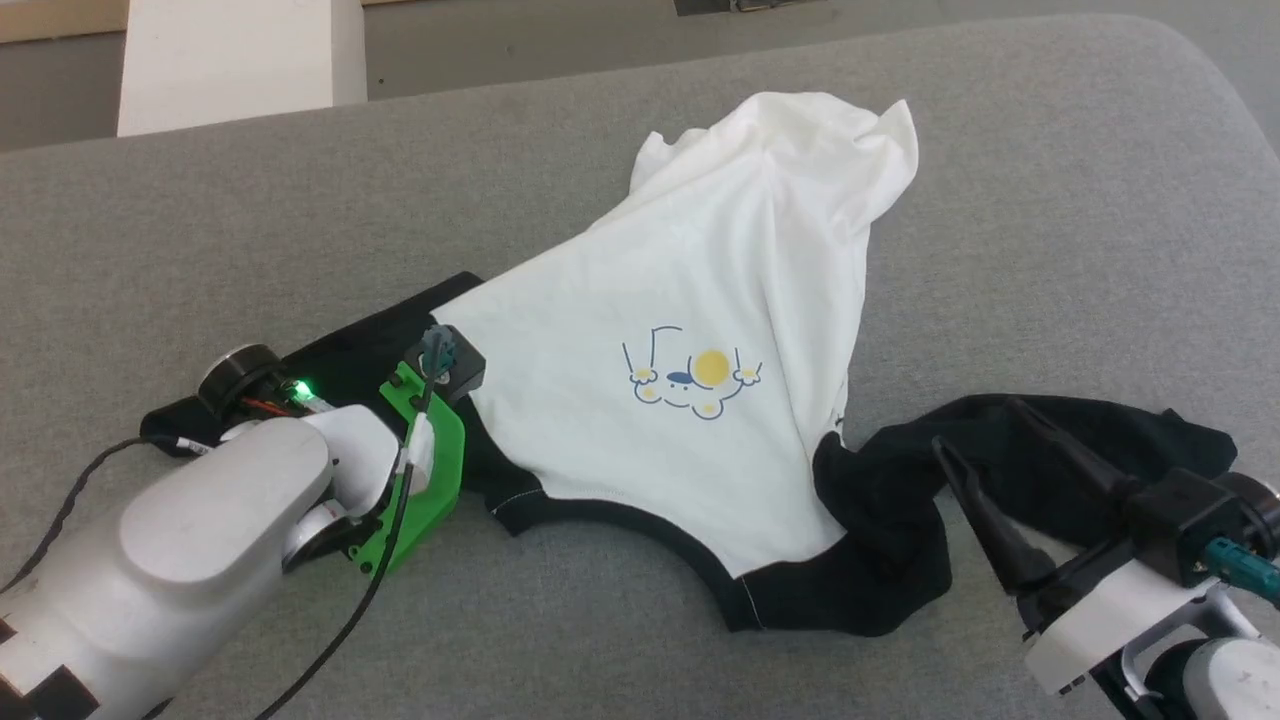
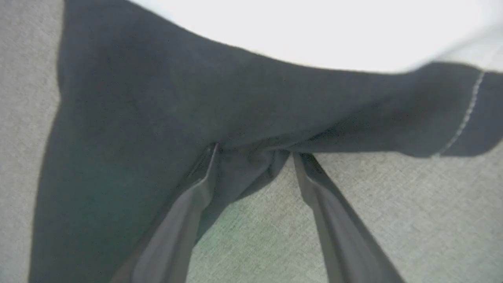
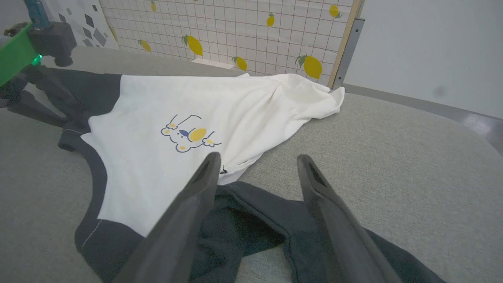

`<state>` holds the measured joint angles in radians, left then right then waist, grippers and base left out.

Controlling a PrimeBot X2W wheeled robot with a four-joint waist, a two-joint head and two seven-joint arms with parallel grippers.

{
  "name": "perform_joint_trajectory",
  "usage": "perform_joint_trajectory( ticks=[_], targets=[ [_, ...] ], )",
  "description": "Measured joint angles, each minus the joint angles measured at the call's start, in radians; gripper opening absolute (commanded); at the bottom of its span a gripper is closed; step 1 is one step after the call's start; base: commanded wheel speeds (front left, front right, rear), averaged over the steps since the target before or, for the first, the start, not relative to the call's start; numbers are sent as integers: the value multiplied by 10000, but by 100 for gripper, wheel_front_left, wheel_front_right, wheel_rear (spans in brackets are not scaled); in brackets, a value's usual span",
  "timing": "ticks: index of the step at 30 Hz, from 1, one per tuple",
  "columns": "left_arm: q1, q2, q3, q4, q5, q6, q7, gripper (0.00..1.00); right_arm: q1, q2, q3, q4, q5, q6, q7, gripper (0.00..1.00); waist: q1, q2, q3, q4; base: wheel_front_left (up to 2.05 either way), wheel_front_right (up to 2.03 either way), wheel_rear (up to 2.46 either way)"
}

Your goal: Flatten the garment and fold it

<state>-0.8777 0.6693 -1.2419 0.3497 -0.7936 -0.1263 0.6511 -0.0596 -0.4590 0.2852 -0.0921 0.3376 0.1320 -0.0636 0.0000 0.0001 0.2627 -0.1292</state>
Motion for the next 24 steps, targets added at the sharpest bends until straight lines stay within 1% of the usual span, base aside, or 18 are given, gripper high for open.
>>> perform_joint_trajectory(
  ticks=[2, 4, 7, 8, 9, 11, 14, 16, 18, 20, 24],
  targets=[
    [9, 54, -38, -167, -111, -2, -27, 0, -114, -140, 33, 35, 54, 2, 2, 100, 0, 0, -16, 40, 0, 0, 0],
    [7, 84, -153, -286, -364, -4, -474, 0, -268, -378, 36, 6, 94, 0, 4, 100, 0, 0, -90, 106, 0, 0, 0],
    [6, 255, -307, -445, -640, -6, -1126, 0, -564, -1051, 278, -215, 316, 0, 305, 100, 1, 0, -266, 240, 0, 0, 0],
    [7, 382, -349, -523, -721, -19, -1306, 0, -705, -1379, 464, -372, 470, 0, 545, 100, 1, 0, -336, 291, 0, 0, 0],
    [6, 635, -368, -683, -802, -19, -1616, 0, -915, -2034, 949, -731, 953, 0, 1078, 100, 1, 0, -443, 393, 0, 0, 0],
    [8, 913, -366, -755, -895, -21, -1950, 0, -1119, -2920, 1778, -1243, 1645, 2, 1879, 100, 1, 0, -552, 519, 0, 0, 0],
    [15, 1221, -362, -815, -1003, -36, -2138, 0, -1381, -4038, 2629, -1776, 2673, 2, 3306, 100, 1, 0, -690, 701, 0, 0, 0],
    [58, 1312, -360, -872, -1057, -38, -2138, 0, -1633, -4556, 3152, -2019, 3133, 2, 4178, 100, 1, 0, -770, 812, 0, 0, 0],
    [151, 1340, -362, -980, -1058, -38, -2140, 0, -1881, -4769, 3616, -2096, 3591, 2, 4982, 100, 1, 0, -837, 925, 0, 0, 0],
    [217, 1319, -364, -1051, -1074, -35, -2228, 0, -2023, -4750, 3927, -2029, 3952, 2, 5473, 100, 1, 0, -866, 1033, 0, 0, 0],
    [298, 1212, -364, -1083, -1137, -33, -2261, 0, -2311, -4234, 4479, -1407, 4502, 2, 5843, 100, 1, 0, -853, 1218, 0, 0, 0]
  ],
)
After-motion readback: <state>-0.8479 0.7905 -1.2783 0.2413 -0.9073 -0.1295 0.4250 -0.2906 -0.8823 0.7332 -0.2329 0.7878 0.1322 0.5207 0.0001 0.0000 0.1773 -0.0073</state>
